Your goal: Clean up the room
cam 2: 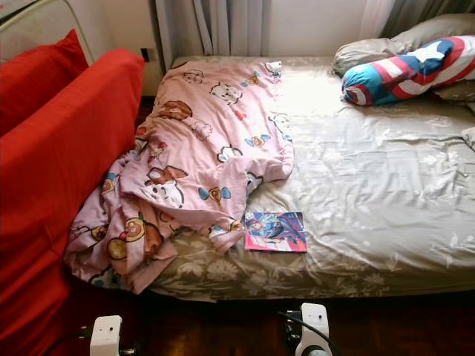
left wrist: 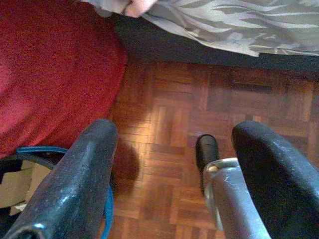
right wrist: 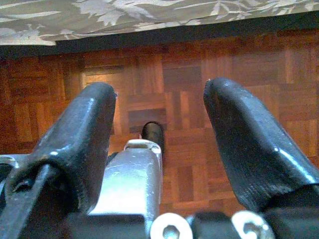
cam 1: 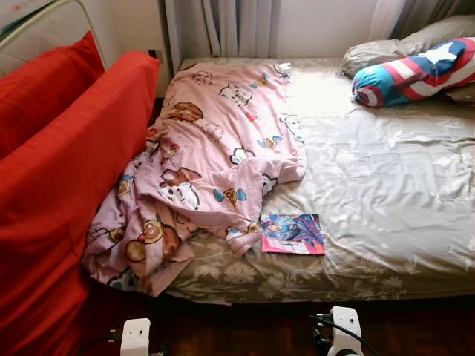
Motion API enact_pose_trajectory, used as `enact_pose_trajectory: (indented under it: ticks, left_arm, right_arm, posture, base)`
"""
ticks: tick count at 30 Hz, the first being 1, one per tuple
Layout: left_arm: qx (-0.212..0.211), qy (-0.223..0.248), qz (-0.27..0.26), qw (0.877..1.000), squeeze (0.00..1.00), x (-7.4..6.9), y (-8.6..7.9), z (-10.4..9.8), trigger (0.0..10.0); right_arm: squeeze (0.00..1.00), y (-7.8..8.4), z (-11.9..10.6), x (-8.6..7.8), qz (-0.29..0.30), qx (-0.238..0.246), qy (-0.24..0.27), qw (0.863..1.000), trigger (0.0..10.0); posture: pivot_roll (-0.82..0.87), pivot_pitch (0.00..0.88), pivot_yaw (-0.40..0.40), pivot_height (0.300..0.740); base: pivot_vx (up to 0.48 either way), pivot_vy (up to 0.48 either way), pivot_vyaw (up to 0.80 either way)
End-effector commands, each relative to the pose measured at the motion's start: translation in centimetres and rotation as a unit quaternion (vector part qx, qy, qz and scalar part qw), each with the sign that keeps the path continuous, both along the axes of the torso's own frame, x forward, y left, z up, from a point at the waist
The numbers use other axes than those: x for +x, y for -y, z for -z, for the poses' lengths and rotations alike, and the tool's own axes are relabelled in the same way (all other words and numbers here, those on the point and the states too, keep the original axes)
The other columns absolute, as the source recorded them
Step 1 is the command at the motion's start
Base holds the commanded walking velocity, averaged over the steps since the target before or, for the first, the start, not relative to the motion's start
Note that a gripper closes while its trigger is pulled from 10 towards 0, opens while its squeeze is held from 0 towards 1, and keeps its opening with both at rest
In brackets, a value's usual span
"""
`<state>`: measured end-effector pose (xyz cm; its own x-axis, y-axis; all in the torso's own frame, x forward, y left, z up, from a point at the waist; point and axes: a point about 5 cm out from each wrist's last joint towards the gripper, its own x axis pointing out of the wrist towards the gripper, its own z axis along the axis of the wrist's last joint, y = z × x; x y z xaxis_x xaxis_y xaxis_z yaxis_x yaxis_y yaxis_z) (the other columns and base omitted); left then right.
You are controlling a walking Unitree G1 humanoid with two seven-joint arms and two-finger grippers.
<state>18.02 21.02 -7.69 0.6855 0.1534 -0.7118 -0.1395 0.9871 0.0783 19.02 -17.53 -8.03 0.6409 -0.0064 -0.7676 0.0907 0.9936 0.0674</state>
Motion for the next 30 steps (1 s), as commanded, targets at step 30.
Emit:
enact_pose_trajectory:
  ticks: [30]
  left_arm:
    - [-0.010,-0.008,-0.003,1.000,0.00,-0.50,0.34,0.32,10.0]
  right_arm:
    - [0.00,0.40,0.14,-0.35,0.008,0.002,-0.004,1.000,10.0]
  posture:
    - [-0.02,0.117,-0.007,0.740]
  base:
    - [0.024,-0.028,0.00]
